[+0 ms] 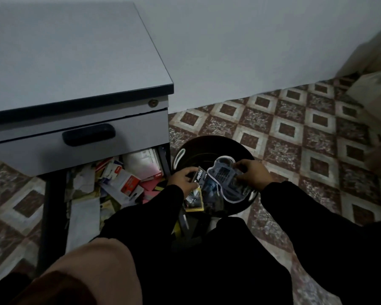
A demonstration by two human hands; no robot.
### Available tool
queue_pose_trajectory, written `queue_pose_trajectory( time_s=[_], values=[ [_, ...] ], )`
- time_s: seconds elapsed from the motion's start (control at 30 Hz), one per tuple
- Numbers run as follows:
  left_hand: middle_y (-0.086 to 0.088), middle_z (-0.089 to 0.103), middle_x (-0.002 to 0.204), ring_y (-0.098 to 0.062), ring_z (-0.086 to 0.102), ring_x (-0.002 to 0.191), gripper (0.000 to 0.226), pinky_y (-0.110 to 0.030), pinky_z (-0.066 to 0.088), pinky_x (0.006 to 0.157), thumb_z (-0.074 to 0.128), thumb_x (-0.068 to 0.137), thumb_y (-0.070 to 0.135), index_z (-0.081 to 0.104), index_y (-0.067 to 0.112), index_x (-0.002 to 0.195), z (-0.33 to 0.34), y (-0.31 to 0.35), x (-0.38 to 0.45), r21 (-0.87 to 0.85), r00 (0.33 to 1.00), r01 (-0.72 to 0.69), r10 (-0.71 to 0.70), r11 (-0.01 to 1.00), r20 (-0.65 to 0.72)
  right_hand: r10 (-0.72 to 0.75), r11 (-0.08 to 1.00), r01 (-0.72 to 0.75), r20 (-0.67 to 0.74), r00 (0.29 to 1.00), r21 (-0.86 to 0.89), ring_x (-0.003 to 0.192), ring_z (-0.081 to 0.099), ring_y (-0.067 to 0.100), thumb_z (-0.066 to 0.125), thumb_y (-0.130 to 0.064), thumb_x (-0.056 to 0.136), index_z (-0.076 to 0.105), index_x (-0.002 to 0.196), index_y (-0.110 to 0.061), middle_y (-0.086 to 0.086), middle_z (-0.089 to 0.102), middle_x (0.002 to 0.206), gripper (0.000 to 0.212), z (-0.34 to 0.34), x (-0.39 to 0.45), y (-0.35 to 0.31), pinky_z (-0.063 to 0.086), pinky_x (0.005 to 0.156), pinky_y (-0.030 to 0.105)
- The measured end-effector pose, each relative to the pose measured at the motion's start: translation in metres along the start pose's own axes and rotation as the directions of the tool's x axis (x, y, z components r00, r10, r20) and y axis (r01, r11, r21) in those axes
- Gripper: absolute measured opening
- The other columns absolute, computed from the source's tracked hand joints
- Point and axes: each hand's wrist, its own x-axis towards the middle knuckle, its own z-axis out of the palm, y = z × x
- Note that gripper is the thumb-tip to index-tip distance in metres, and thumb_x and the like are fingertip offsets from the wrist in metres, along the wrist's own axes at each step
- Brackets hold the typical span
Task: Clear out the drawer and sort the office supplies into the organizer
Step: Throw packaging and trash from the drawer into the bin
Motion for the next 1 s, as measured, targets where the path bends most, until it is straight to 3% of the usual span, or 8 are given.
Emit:
queue_pose_trajectory(
  time_s=[0.27, 0.4, 0.6, 0.67, 0.73, 0.8, 0.87, 1.0],
  values=[
    [-0.01, 0.043, 0.142, -0.027, 0.046, 0.127, 0.05, -0.037, 0.044, 0.1, 0.06, 0.092, 0.017, 0.043, 0.021, 0.139, -0.001, 0.007, 0.035, 0.009, 0.995, 0.039, -0.038, 0.999, -0.089, 0.013, 0.998, -0.018, 0.078, 0.997, 0.056, 0.108, 0.055, 0.024, 0.062, -0.009, 0.088, 0.054, 0.121, -0.011, 0.009, 0.057, 0.122, 0.034, 0.011, 0.022, 0.003, 0.04, 0.079, 0.027],
    [-0.012, 0.054, 0.128, -0.03, 0.057, 0.11, 0.042, -0.032, 0.046, 0.086, 0.06, 0.091, 0.016, 0.05, 0.015, 0.131, -0.009, 0.005, 0.035, -0.024, 0.989, 0.048, -0.051, 0.999, -0.142, 0.0, 0.995, -0.005, 0.055, 0.998, 0.1, 0.112, 0.053, 0.023, 0.066, -0.009, 0.084, 0.058, 0.117, -0.013, 0.007, 0.058, 0.122, 0.034, 0.015, 0.023, -0.003, 0.041, 0.088, 0.028],
    [-0.019, 0.064, 0.104, -0.022, 0.058, 0.087, 0.031, -0.025, 0.046, 0.069, 0.062, 0.087, 0.007, 0.059, 0.007, 0.118, -0.04, -0.007, 0.006, -0.076, 0.979, -0.034, 0.018, 0.997, -0.202, -0.151, 0.967, 0.134, 0.066, 0.986, 0.216, 0.099, 0.058, 0.021, 0.068, -0.005, 0.081, 0.061, 0.103, -0.009, 0.009, 0.063, 0.104, 0.023, 0.026, 0.004, -0.039, 0.042, 0.08, 0.025],
    [-0.011, 0.061, 0.085, -0.02, 0.057, 0.081, 0.029, -0.015, 0.045, 0.055, 0.062, 0.085, 0.002, 0.06, 0.007, 0.114, -0.056, -0.014, -0.012, -0.138, 0.979, -0.046, 0.017, 0.989, -0.204, -0.214, 0.95, 0.191, 0.071, 0.974, 0.248, 0.091, 0.056, 0.015, 0.069, -0.003, 0.079, 0.062, 0.098, -0.009, 0.003, 0.061, 0.096, 0.021, 0.031, -0.005, -0.057, 0.04, 0.077, 0.021],
    [-0.001, 0.055, 0.07, -0.015, 0.053, 0.068, 0.028, -0.015, 0.043, 0.051, 0.069, 0.077, 0.005, 0.061, 0.013, 0.102, -0.077, -0.025, -0.031, -0.191, 0.975, -0.072, 0.029, 0.979, -0.22, -0.26, 0.927, 0.223, 0.087, 0.962, 0.302, 0.08, 0.054, 0.009, 0.07, 0.001, 0.076, 0.063, 0.098, -0.007, -0.002, 0.06, 0.088, 0.024, 0.04, -0.015, -0.077, 0.04, 0.066, 0.015],
    [0.001, 0.055, 0.07, -0.01, 0.053, 0.061, 0.027, -0.019, 0.042, 0.053, 0.071, 0.073, 0.01, 0.059, 0.017, 0.096, -0.098, -0.04, -0.05, -0.189, 0.97, -0.082, 0.035, 0.978, -0.24, -0.299, 0.9, 0.24, 0.114, 0.948, 0.364, 0.071, 0.055, 0.004, 0.07, 0.005, 0.075, 0.063, 0.099, -0.003, -0.002, 0.06, 0.082, 0.026, 0.052, -0.025, -0.094, 0.041, 0.058, 0.007],
    [-0.001, 0.055, 0.076, -0.007, 0.053, 0.063, 0.026, -0.014, 0.042, 0.05, 0.066, 0.083, 0.001, 0.058, 0.012, 0.106, -0.119, -0.057, -0.067, -0.156, 0.963, -0.078, 0.034, 0.985, -0.266, -0.343, 0.885, 0.269, 0.14, 0.929, 0.379, 0.068, 0.055, -0.001, 0.068, 0.008, 0.075, 0.062, 0.098, -0.002, -0.002, 0.06, 0.08, 0.026, 0.066, -0.034, -0.111, 0.041, 0.059, 0.004],
    [-0.009, 0.054, 0.088, -0.014, 0.051, 0.073, 0.034, -0.009, 0.041, 0.054, 0.06, 0.085, -0.004, 0.055, 0.003, 0.118, -0.156, -0.09, -0.092, -0.119, 0.931, -0.07, 0.022, 0.991, -0.363, -0.406, 0.868, 0.316, 0.18, 0.896, 0.383, 0.067, 0.054, 0.009, 0.067, 0.008, 0.076, 0.057, 0.079, -0.023, -0.004, 0.058, 0.075, 0.033, 0.094, -0.043, -0.136, 0.048, 0.066, 0.025]
  ],
)
